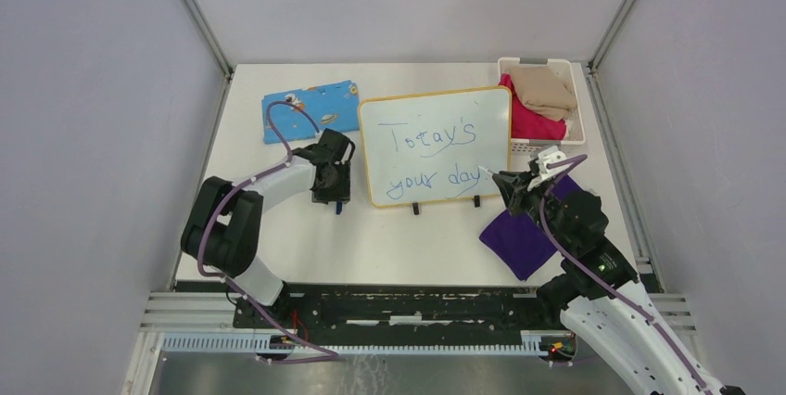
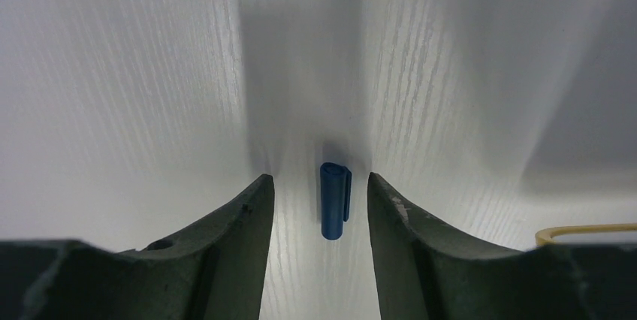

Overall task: Write a sentence on the whiteboard
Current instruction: Close the whiteboard marker at the center of the board.

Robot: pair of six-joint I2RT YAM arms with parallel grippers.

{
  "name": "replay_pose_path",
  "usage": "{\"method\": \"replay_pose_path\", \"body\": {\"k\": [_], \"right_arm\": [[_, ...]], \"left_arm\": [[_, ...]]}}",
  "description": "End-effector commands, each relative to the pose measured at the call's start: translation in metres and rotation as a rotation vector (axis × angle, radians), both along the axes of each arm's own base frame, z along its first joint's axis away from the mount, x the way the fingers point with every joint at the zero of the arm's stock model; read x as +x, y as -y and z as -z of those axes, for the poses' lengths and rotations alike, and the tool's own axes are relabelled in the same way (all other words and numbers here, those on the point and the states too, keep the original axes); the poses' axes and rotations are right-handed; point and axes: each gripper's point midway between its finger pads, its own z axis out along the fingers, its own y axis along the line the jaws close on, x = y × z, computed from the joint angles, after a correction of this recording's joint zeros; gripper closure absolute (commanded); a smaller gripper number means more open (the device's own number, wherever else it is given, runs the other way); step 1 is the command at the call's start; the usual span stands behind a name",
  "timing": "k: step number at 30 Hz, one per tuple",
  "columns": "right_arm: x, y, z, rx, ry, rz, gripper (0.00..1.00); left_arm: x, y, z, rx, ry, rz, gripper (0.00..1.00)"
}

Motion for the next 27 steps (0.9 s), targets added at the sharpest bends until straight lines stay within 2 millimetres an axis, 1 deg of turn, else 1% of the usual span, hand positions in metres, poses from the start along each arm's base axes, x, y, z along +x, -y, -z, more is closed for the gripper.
{"method": "replay_pose_path", "body": {"k": [1,11,16,20,24,25,27], "right_arm": [[0.005,0.004,-0.018,0.006,0.068,0.026,1.00],[0.006,0.003,-0.018,0.006,0.068,0.029,1.00],[0.006,0.003,-0.018,0.006,0.065,0.030,1.00],[0.006,0.004,-0.017,0.005,0.062,0.035,1.00],[0.006,0.005,-0.015,0.002,0.061,0.040,1.00],[0.006,0.006,-0.015,0.002,0.062,0.043,1.00],[0.006,0.005,-0.014,0.002,0.061,0.041,1.00]], "left_arm": [[0.006,-0.004,-0.004,0.056,0.008,0.045,0.47],[-0.009,-0.008,0.013,0.074,-0.053,0.069,0.60],[-0.011,-0.008,0.019,0.072,-0.064,0.058,0.68],[-0.006,-0.015,0.015,0.095,-0.032,-0.012,0.69],[0.002,-0.025,0.003,0.090,0.019,-0.096,0.69],[0.003,-0.026,0.000,0.087,0.027,-0.104,0.67],[0.003,-0.026,-0.005,0.076,0.043,-0.120,0.60]]}}
